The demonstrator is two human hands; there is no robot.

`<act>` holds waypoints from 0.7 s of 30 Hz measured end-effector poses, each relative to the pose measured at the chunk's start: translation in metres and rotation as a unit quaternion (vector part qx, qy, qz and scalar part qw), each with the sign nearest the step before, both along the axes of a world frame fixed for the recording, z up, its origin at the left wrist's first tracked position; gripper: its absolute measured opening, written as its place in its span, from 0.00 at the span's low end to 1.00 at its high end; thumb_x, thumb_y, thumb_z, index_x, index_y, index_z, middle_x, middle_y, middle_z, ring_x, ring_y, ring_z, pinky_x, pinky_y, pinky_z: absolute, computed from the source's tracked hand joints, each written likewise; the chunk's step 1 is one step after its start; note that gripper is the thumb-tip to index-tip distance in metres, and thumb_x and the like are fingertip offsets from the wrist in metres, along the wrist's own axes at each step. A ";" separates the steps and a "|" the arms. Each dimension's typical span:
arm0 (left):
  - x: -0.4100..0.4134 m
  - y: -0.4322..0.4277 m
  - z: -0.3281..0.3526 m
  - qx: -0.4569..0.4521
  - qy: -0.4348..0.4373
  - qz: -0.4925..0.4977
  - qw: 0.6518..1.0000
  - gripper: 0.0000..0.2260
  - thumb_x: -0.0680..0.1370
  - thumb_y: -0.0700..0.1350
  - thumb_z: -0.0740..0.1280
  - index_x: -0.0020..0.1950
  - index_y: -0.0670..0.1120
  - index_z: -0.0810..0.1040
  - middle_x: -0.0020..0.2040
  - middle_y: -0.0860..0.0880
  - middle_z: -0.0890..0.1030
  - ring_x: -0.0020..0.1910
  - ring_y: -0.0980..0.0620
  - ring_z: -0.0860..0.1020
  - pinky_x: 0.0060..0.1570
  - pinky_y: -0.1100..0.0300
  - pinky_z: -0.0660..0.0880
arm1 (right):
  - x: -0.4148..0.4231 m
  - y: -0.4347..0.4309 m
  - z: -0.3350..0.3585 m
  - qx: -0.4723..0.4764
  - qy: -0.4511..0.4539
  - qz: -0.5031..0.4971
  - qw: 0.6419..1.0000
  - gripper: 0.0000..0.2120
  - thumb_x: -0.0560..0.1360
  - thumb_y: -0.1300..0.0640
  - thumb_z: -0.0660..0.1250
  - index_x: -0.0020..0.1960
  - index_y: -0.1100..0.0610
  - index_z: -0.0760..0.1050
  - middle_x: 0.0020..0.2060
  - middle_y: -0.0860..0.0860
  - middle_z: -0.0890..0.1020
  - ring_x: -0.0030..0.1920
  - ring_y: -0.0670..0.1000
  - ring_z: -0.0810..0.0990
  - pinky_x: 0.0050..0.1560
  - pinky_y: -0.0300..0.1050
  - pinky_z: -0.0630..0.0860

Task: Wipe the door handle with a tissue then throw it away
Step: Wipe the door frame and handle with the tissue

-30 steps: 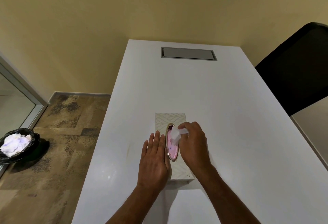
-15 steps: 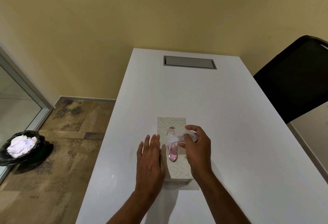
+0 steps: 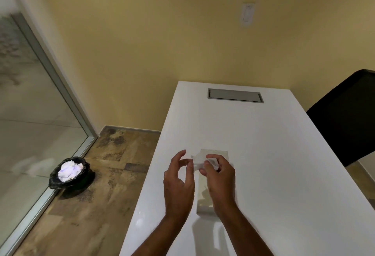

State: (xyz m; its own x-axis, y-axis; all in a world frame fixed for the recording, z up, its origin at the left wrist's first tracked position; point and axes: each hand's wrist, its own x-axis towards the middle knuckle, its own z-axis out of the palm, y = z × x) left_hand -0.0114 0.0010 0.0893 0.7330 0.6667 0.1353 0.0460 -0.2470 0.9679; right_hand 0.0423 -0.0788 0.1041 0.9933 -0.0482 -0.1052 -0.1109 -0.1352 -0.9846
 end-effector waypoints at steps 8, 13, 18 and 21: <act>-0.055 0.024 0.058 -0.053 -0.029 0.066 0.996 0.16 0.79 0.40 0.72 0.65 0.54 0.79 0.50 0.56 0.85 0.52 0.61 0.82 0.61 0.54 0.80 | -0.056 0.035 0.042 0.009 -0.034 0.068 0.997 0.06 0.78 0.56 0.71 0.45 0.46 0.78 0.42 0.43 0.84 0.42 0.46 0.85 0.39 0.32 0.81; -0.104 0.052 0.089 -0.056 -0.045 0.099 0.993 0.17 0.79 0.37 0.71 0.63 0.55 0.79 0.50 0.50 0.84 0.53 0.51 0.83 0.52 0.60 0.82 | -0.096 0.060 0.064 0.012 -0.038 0.145 0.989 0.04 0.78 0.56 0.70 0.48 0.48 0.79 0.46 0.44 0.84 0.45 0.49 0.84 0.47 0.41 0.85; -0.166 0.106 0.121 -0.020 -0.045 0.105 0.993 0.20 0.78 0.34 0.70 0.63 0.55 0.78 0.50 0.46 0.84 0.51 0.49 0.84 0.49 0.61 0.82 | -0.145 0.098 0.100 -0.007 -0.056 0.267 0.962 0.06 0.78 0.54 0.70 0.53 0.47 0.77 0.52 0.45 0.84 0.49 0.47 0.83 0.43 0.37 0.82; -0.206 0.143 0.138 0.034 -0.038 0.105 0.993 0.20 0.77 0.36 0.70 0.61 0.58 0.78 0.47 0.51 0.84 0.49 0.52 0.84 0.52 0.51 0.83 | -0.174 0.130 0.122 -0.025 -0.113 0.347 0.931 0.20 0.77 0.59 0.70 0.65 0.42 0.72 0.64 0.41 0.76 0.62 0.44 0.75 0.50 0.33 0.74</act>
State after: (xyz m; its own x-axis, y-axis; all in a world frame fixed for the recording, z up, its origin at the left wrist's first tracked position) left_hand -0.2171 0.1441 0.2273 0.5639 0.7919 0.2345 0.0312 -0.3042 0.9521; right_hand -0.1313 0.0513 0.2265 0.7832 0.6146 0.0945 0.2291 -0.1440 -0.9627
